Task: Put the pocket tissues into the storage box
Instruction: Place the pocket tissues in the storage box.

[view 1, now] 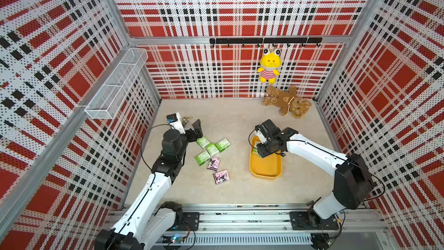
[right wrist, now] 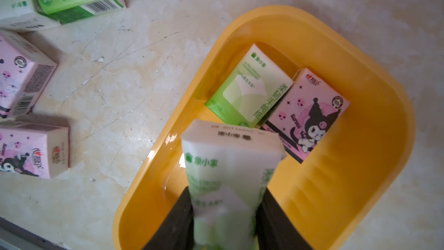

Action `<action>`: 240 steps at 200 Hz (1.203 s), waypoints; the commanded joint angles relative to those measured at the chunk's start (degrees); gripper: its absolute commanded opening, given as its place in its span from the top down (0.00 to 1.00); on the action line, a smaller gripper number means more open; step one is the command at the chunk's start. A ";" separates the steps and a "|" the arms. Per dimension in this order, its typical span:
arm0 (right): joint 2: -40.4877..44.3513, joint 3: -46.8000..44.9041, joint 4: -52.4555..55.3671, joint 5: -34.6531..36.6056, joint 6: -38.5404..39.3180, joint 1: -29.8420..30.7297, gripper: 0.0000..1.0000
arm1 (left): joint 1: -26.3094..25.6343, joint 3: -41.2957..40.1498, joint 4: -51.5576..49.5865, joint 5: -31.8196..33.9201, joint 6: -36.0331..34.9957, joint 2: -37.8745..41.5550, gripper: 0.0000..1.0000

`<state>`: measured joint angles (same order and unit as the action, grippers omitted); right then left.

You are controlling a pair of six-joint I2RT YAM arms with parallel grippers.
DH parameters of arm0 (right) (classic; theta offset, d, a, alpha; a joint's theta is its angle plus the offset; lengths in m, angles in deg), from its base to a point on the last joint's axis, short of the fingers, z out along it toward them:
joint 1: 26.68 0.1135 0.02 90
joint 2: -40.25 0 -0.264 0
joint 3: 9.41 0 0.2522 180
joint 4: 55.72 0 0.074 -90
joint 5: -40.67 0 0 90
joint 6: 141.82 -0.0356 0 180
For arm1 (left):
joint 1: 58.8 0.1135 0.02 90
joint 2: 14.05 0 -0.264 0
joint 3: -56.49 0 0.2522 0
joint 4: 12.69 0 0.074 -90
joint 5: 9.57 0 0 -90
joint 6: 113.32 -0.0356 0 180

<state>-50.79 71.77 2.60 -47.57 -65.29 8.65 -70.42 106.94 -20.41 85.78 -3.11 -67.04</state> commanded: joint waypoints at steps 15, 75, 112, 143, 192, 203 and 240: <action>-0.04 -3.73 -2.04 -2.01 -5.07 0.43 0.57 | -0.24 0.58 1.69 -0.06 0.36 -0.01 0.01; -0.56 -7.06 -4.42 -2.22 -11.27 2.20 0.56 | -0.25 0.49 1.78 0.01 0.18 -0.27 0.01; -2.02 -6.67 -4.12 -3.09 -17.51 2.98 0.55 | -0.20 -0.01 1.78 0.10 0.51 -0.03 0.01; -2.57 -7.45 -5.96 -3.65 -21.33 3.08 0.55 | -0.33 -0.65 1.95 0.16 0.62 0.50 0.01; -4.14 -5.78 -3.56 -2.80 -25.03 3.08 0.55 | -0.20 -0.25 1.34 0.68 -0.19 0.53 0.01; -4.22 -6.02 -3.82 -3.07 -26.75 3.16 0.54 | -0.26 -0.54 1.43 0.63 0.14 0.56 0.01; -4.58 -5.78 -4.50 -1.91 -28.54 3.36 0.53 | -0.34 -1.01 1.69 0.53 0.12 0.71 0.01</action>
<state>-54.70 64.84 -1.53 -50.63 -91.32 11.56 -70.48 106.74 -20.01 85.84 -2.74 -67.02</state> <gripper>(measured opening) 0.466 0.992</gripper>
